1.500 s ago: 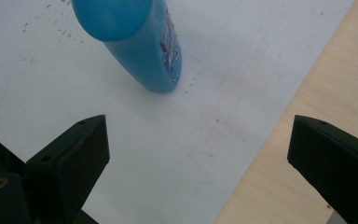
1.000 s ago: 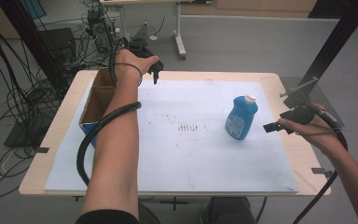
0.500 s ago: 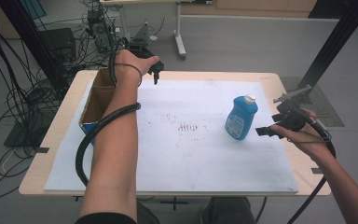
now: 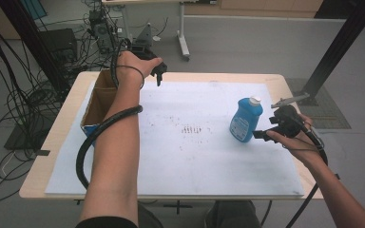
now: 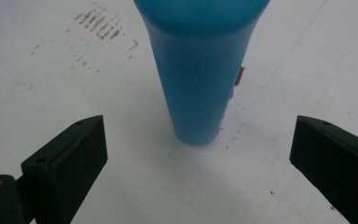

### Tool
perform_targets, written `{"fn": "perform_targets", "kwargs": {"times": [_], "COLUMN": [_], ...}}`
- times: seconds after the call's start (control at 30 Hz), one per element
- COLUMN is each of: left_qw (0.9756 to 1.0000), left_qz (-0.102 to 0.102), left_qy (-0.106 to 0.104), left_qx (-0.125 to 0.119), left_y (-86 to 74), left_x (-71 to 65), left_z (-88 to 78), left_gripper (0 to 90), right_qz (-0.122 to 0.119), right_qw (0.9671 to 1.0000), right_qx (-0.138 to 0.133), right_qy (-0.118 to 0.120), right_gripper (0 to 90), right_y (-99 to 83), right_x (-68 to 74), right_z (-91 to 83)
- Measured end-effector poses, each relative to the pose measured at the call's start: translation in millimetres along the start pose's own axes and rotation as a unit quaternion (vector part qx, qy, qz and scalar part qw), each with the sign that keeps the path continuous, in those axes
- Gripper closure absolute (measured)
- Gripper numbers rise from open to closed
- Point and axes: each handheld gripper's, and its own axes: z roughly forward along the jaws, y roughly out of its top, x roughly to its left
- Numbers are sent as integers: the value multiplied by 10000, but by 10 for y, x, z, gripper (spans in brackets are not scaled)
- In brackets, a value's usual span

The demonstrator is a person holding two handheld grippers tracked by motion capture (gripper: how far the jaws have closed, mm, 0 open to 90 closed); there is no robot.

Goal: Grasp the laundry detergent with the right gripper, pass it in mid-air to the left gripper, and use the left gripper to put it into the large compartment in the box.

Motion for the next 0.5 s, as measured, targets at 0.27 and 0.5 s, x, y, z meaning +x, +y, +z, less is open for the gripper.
{"fn": "perform_targets", "kwargs": {"times": [0.27,0.5], "left_qw": [10000,9999], "left_qz": [72,101], "left_qy": [4,51], "left_qx": [26,-2], "left_y": [3,-3], "left_x": [-24,-32], "left_z": [18,11], "left_gripper": [56,55], "right_qz": [17,2], "right_qw": [9995,9984], "right_qx": [-313,-550], "right_qy": [-88,-159], "right_gripper": [35,32], "right_y": [-24,-51], "right_x": [29,40], "right_z": [120,219]}}
